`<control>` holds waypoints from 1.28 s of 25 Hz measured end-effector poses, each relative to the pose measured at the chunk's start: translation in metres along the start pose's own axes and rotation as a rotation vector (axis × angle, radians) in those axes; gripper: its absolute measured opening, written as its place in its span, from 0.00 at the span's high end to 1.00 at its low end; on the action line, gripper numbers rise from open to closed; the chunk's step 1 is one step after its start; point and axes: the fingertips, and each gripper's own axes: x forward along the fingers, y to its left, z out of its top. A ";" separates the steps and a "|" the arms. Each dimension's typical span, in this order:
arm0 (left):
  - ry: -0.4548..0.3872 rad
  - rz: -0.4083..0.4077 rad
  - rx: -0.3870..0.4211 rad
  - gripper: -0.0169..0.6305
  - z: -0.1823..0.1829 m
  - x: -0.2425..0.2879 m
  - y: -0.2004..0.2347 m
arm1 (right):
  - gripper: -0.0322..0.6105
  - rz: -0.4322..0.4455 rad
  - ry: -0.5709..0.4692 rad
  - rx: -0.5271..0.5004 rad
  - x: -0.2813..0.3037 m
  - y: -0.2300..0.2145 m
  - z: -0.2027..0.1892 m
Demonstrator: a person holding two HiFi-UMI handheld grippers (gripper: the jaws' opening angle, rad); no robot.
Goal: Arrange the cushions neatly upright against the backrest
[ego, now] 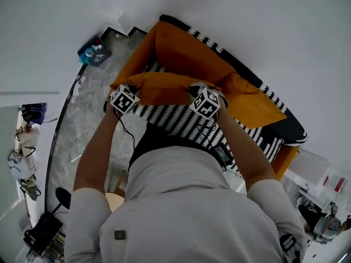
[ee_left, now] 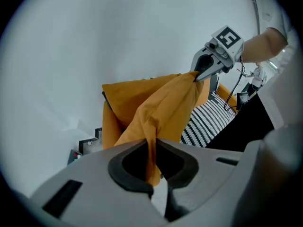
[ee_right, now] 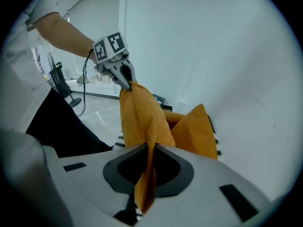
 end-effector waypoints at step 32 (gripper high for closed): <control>-0.079 -0.144 0.403 0.92 0.140 -0.020 -0.059 | 0.87 -0.314 -0.002 0.338 -0.127 0.009 -0.065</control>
